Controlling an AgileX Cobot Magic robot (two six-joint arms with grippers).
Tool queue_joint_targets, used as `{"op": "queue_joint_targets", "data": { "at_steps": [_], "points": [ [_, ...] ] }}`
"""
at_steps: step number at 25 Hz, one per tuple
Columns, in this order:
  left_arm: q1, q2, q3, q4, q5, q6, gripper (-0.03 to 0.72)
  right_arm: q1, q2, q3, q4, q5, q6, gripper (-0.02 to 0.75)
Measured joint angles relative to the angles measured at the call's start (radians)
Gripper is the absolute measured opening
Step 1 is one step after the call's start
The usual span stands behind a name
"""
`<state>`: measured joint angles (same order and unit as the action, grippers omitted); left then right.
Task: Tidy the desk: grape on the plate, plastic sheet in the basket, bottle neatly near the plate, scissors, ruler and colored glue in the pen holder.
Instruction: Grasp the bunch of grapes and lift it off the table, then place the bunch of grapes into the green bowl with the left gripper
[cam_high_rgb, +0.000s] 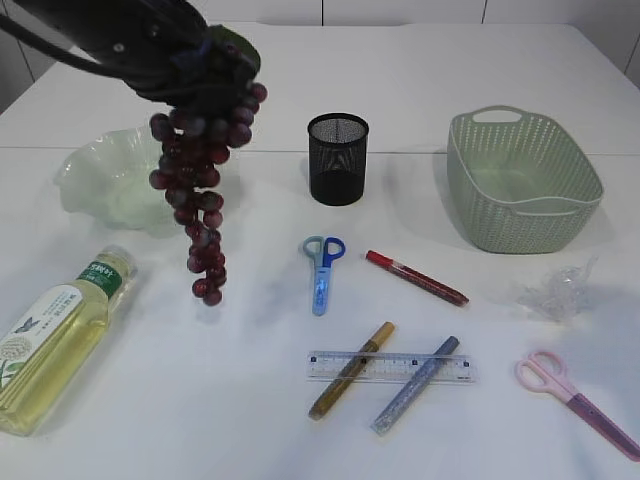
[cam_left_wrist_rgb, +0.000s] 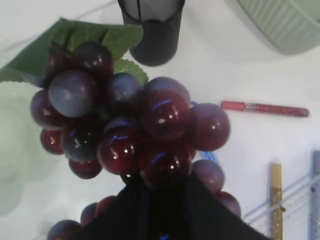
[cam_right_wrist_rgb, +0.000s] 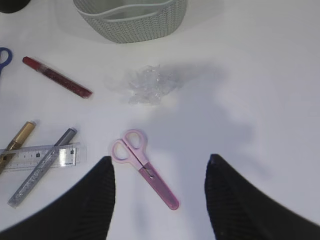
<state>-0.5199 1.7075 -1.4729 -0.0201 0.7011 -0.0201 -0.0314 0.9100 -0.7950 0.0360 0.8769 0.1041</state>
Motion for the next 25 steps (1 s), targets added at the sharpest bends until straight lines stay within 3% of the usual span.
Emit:
{"op": "queue_joint_targets", "data": {
  "at_steps": [12, 19, 25],
  "points": [
    [0.207, -0.028, -0.046, 0.020, -0.174, -0.021, 0.077, 0.000, 0.000, 0.000, -0.003, 0.000, 0.000, 0.454],
    [0.269, 0.008, -0.141, 0.073, -0.306, -0.022, 0.076, 0.000, 0.000, 0.000, -0.003, -0.002, 0.000, 0.454],
    [0.299, 0.119, -0.149, 0.118, -0.328, -0.023, 0.076, 0.000, 0.000, 0.000, -0.004, -0.004, 0.000, 0.454]
  ]
}}
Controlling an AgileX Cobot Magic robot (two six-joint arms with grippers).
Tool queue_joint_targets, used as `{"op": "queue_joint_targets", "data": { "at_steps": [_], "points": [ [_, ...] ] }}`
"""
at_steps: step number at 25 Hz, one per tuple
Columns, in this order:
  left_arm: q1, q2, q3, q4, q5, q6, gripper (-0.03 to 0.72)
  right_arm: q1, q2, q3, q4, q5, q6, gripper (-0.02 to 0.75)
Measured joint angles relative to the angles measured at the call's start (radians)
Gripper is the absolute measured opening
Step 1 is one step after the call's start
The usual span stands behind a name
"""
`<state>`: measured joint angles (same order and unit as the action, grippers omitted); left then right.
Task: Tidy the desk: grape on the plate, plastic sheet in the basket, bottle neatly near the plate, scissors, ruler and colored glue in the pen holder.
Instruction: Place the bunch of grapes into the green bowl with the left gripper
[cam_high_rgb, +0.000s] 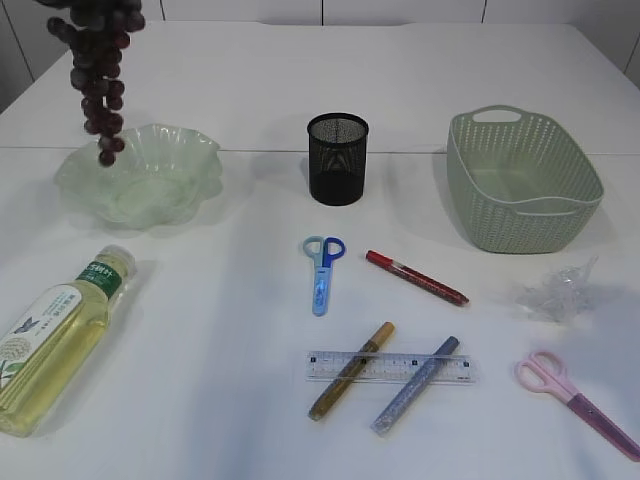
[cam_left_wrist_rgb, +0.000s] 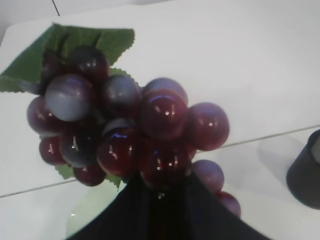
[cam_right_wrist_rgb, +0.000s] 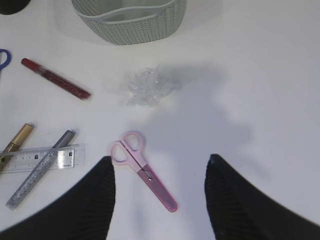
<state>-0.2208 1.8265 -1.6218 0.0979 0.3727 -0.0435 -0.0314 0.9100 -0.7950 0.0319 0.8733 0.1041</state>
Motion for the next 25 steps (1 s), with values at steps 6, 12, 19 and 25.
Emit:
{"op": "queue_joint_targets", "data": {
  "at_steps": [6, 12, 19, 25],
  "points": [
    [0.008, 0.123, 0.000, 0.044, -0.020, 0.000, 0.076, 0.000, 0.000, 0.000, -0.002, -0.002, 0.000, 0.454],
    [0.008, 0.192, 0.000, 0.046, -0.024, 0.000, 0.164, 0.000, 0.000, 0.000, -0.002, -0.002, 0.000, 0.454],
    [0.008, 0.203, -0.002, 0.050, 0.000, -0.002, 0.459, 0.000, 0.000, 0.000, -0.002, -0.002, 0.000, 0.454],
    [0.008, 0.178, -0.002, 0.050, 0.107, -0.020, 0.501, 0.000, 0.000, 0.000, -0.002, -0.002, 0.000, 0.454]
  ]
}}
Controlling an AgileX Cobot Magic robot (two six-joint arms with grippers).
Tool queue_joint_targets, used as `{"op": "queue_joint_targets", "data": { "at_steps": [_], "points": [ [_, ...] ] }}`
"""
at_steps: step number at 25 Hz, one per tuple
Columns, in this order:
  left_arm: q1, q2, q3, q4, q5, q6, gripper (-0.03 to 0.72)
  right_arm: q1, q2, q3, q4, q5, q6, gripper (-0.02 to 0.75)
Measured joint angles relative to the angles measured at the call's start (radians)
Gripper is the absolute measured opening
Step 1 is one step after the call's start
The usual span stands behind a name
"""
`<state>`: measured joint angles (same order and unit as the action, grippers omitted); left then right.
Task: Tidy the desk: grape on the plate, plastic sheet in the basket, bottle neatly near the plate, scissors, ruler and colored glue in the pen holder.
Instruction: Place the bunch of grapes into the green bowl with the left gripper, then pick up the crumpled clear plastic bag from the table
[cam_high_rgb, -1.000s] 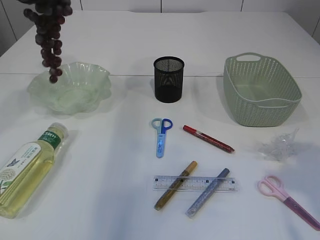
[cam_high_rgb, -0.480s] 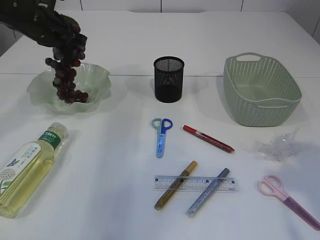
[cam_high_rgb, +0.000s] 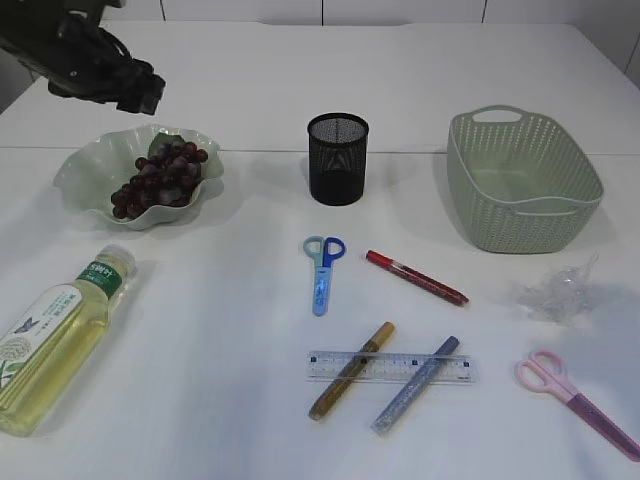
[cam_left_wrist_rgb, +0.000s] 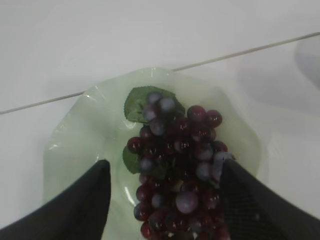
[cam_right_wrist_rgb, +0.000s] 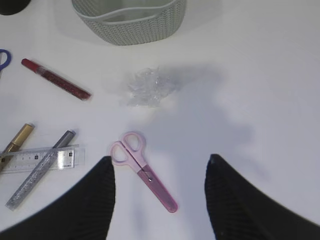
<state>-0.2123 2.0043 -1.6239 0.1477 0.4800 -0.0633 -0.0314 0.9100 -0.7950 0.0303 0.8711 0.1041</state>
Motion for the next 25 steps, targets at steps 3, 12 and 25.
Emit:
{"op": "queue_joint_targets", "data": {
  "at_steps": [3, 12, 25],
  "points": [
    [0.000, -0.048, 0.000, 0.000, 0.090, 0.000, 0.500, 0.000, 0.000, 0.000, 0.000, 0.000, 0.000, 0.454],
    [0.000, -0.238, -0.004, -0.003, 0.509, 0.037, 0.435, 0.000, 0.000, 0.000, 0.037, -0.006, 0.000, 0.454],
    [0.000, -0.390, 0.216, -0.124, 0.735, 0.044, 0.418, 0.000, 0.299, -0.310, 0.011, 0.144, 0.009, 0.454]
  ]
}}
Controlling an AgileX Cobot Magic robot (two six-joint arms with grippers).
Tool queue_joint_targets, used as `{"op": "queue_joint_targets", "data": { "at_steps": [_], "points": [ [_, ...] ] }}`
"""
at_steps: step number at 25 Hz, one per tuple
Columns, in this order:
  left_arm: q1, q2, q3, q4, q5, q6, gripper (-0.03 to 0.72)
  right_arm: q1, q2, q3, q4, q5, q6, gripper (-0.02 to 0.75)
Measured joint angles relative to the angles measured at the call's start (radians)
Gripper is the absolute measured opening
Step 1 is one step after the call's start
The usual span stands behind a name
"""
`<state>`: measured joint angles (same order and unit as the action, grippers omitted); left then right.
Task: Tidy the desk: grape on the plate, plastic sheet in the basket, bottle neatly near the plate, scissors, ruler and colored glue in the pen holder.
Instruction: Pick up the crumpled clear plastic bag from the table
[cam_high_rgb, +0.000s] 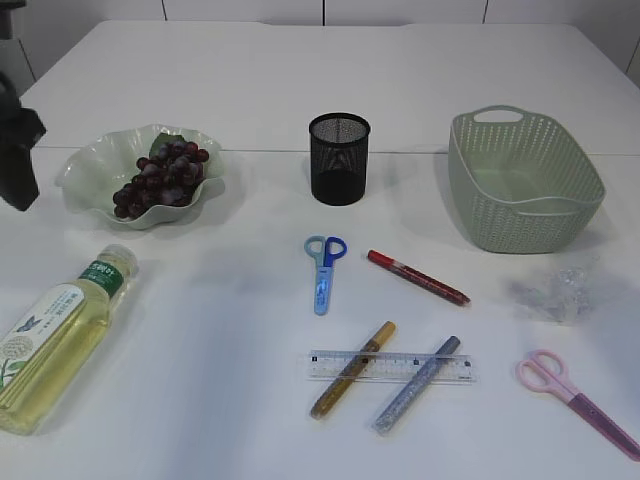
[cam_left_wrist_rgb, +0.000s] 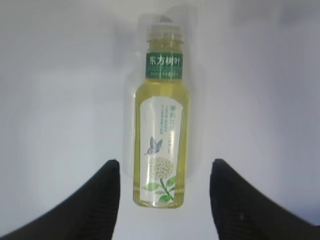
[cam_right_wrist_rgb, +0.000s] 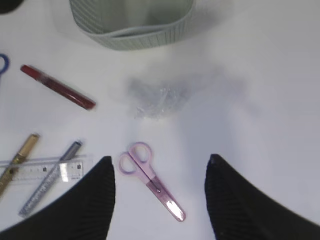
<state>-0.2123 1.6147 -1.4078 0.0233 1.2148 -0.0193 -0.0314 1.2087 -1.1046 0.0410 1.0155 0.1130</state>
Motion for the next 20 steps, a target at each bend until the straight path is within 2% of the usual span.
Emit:
{"op": "queue_joint_targets", "data": {
  "at_steps": [6, 9, 13, 20],
  "points": [
    [0.000, -0.137, 0.179, 0.000, -0.031, 0.000, 0.417, 0.000, 0.225, -0.021, 0.018, 0.039, -0.098, 0.463],
    [0.000, -0.206, 0.244, 0.000, -0.033, 0.000, 0.417, 0.000, 0.303, -0.023, 0.074, 0.009, -0.187, 0.514],
    [0.000, -0.263, 0.268, 0.000, -0.033, 0.000, 0.417, 0.000, 0.393, -0.027, 0.117, -0.046, -0.267, 0.616],
    [0.000, -0.288, 0.271, 0.000, -0.041, 0.000, 0.416, 0.000, 0.487, -0.028, 0.120, -0.136, -0.290, 0.642]
  ]
}}
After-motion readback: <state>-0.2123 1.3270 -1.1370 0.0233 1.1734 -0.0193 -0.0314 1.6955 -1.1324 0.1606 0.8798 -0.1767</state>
